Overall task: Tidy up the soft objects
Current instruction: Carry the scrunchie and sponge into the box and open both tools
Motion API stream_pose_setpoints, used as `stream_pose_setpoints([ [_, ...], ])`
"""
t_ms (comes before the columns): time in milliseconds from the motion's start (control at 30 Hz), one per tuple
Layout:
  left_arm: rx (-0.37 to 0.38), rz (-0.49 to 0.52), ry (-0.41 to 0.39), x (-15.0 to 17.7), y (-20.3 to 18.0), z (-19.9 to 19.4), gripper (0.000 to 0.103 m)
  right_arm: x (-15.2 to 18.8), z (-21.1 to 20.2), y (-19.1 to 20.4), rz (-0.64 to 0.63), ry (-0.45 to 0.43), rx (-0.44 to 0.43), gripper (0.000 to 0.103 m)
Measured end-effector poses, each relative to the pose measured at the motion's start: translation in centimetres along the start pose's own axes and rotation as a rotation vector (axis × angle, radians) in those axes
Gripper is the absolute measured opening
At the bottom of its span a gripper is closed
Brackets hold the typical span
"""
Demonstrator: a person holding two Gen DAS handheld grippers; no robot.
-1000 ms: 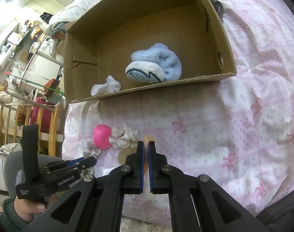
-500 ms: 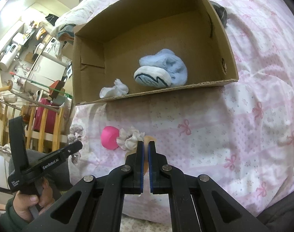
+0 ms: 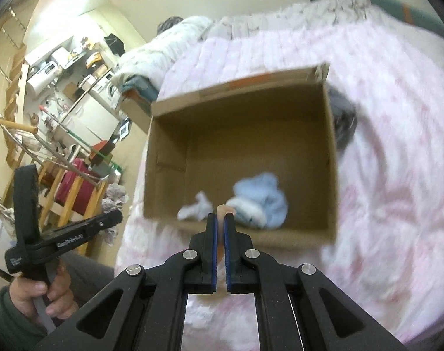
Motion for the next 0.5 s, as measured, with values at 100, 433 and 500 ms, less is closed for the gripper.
stream_pose_setpoints([
  [100, 0.006, 0.012, 0.005, -0.9, -0.4, 1.1, 0.011, -1.2, 0.2, -0.9, -0.017, -0.029, 0.032, 0.006],
  [433, -0.046, 0.063, -0.015, -2.1, -0.5, 5.4, 0.011, -2.1, 2.5, -4.9, 0.085, -0.021, 0.089, 0.006],
  [500, -0.046, 0.064, -0.020, -2.0, -0.4, 5.9, 0.011, -2.1, 2.9, -5.1, 0.083, -0.019, 0.105, 0.006],
])
Point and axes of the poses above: each gripper's, at about its wrist camera, not at the fingertips, and z roughly the way its jaws point, y to its left, x to its underside, the point moved 8 cm from there along z, roughly the way its jaws point, and after that the axes turned 11 degrees about z, right-handed, at the moved point
